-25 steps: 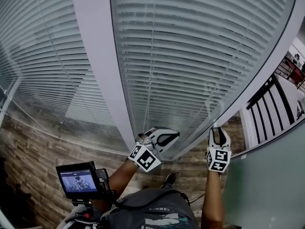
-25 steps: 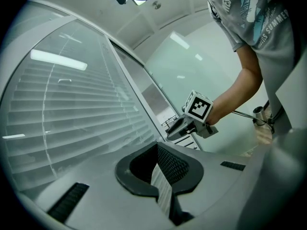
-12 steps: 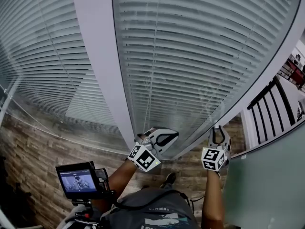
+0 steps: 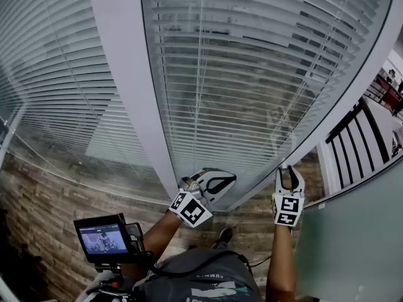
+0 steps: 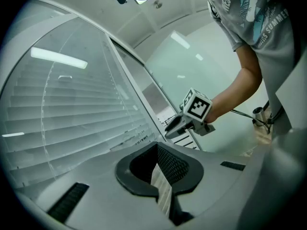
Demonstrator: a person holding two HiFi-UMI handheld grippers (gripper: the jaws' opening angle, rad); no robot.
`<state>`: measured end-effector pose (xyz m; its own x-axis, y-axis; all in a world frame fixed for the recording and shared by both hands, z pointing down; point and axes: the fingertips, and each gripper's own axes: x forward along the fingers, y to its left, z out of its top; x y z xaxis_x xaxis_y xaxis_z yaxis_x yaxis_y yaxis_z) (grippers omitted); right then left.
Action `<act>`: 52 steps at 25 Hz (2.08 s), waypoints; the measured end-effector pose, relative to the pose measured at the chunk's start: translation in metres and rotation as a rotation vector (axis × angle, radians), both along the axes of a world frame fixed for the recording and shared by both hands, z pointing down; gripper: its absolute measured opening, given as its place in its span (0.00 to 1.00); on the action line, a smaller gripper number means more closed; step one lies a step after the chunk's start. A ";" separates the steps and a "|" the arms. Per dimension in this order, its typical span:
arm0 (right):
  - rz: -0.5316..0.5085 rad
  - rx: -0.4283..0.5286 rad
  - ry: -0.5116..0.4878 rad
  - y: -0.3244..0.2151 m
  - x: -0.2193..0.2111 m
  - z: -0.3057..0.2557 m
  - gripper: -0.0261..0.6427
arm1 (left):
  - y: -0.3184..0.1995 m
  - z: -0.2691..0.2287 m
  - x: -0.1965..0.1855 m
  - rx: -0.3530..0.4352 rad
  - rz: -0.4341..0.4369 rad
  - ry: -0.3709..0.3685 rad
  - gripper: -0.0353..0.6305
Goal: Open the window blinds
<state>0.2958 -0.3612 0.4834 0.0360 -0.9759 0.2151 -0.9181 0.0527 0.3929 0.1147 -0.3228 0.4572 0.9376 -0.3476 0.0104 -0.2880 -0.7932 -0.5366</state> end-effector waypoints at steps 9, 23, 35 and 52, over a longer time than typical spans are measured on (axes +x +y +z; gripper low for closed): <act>0.048 -0.014 0.037 -0.005 0.006 0.001 0.20 | -0.005 0.004 -0.007 0.002 -0.021 -0.003 0.06; 0.045 -0.087 0.671 -0.006 -0.006 0.009 0.20 | 0.001 0.005 -0.002 -0.001 0.001 -0.003 0.06; -0.469 0.206 -0.203 0.041 -0.095 -0.118 0.20 | 0.004 -0.049 -0.027 -0.045 0.016 0.201 0.06; -0.667 0.222 -0.179 0.058 -0.136 -0.130 0.18 | -0.003 -0.054 -0.037 -0.073 -0.009 0.255 0.06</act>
